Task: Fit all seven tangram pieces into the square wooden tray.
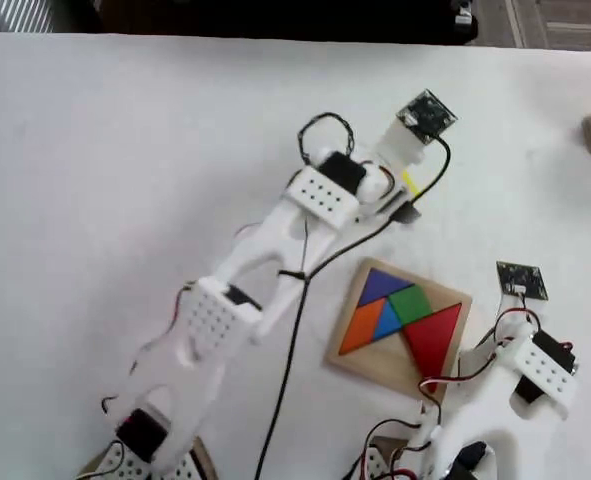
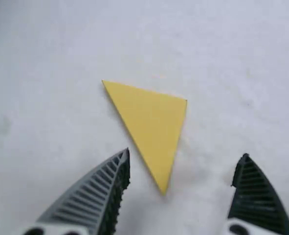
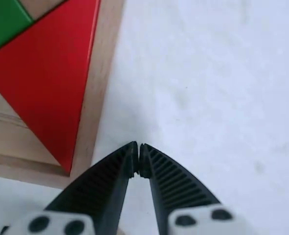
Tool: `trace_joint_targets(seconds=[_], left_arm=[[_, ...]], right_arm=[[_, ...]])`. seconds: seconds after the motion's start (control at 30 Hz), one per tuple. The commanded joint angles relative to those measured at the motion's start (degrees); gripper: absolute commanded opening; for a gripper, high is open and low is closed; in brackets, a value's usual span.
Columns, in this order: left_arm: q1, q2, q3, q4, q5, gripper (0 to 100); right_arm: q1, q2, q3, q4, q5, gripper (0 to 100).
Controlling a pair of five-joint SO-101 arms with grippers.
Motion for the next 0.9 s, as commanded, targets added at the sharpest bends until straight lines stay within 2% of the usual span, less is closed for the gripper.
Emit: trace_joint_targets(seconds=[0.0,0.17,0.43,0.6,0.87], left_arm=[[-0.2,10.9,-17.8,-0.1,0.6,33],[1.0,24.4,-34.4,1.1,0.7,33],[0.5,24.7,-30.6,1.8,0.7,33],[0.5,24.5,-31.9,8.7,0.7,33],[-3.7,22.5,-33.8,22.2,0.7,33]], right_arm=[[0.0,-0.7,-0.4,-0.4,1.1,1.8],[0.0,-0.8,-0.4,0.2,1.1,1.8],[0.0,-0.8,-0.4,0.2,1.1,1.8],[0.0,-0.7,-0.4,0.2,1.1,1.8],[0.0,-0.7,-0.4,0.2,1.1,1.8]])
